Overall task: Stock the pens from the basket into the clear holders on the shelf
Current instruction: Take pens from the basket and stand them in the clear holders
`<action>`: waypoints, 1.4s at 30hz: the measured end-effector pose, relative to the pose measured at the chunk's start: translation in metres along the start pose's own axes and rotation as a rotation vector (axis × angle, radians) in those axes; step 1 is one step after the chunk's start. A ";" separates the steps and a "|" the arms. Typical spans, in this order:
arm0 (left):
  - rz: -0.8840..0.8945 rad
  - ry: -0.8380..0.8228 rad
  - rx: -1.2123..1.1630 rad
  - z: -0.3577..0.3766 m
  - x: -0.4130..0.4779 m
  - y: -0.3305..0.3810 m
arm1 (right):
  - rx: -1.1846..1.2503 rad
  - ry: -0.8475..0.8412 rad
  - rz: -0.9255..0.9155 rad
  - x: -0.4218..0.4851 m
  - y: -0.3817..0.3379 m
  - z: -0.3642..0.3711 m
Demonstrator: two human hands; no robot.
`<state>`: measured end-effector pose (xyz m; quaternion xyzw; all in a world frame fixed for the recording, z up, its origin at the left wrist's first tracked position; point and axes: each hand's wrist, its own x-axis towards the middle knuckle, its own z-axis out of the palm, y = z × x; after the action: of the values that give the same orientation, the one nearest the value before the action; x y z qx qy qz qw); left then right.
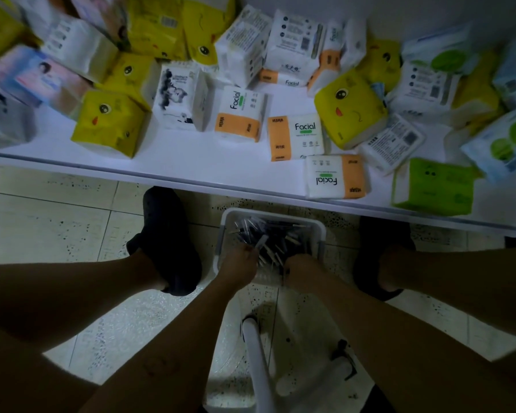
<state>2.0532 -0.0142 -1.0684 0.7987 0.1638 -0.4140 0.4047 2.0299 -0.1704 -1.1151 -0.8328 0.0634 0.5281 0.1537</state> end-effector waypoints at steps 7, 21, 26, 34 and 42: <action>-0.053 -0.050 -0.013 0.002 -0.003 0.000 | 0.199 0.236 0.010 -0.007 -0.005 -0.010; 0.158 0.058 -0.050 0.005 -0.035 0.036 | 0.455 0.334 0.009 -0.079 -0.009 -0.036; 0.187 0.095 -0.172 0.006 -0.056 0.046 | 0.498 0.586 -0.007 -0.104 -0.008 -0.044; 0.469 0.104 -0.209 0.003 -0.098 0.088 | 0.692 0.806 -0.200 -0.152 -0.009 -0.059; 0.634 0.121 -0.327 -0.010 -0.131 0.126 | 0.745 1.030 -0.362 -0.197 -0.007 -0.084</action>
<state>2.0545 -0.0747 -0.8969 0.7576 -0.0044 -0.1881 0.6251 2.0186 -0.2017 -0.9038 -0.8674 0.1665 -0.0294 0.4679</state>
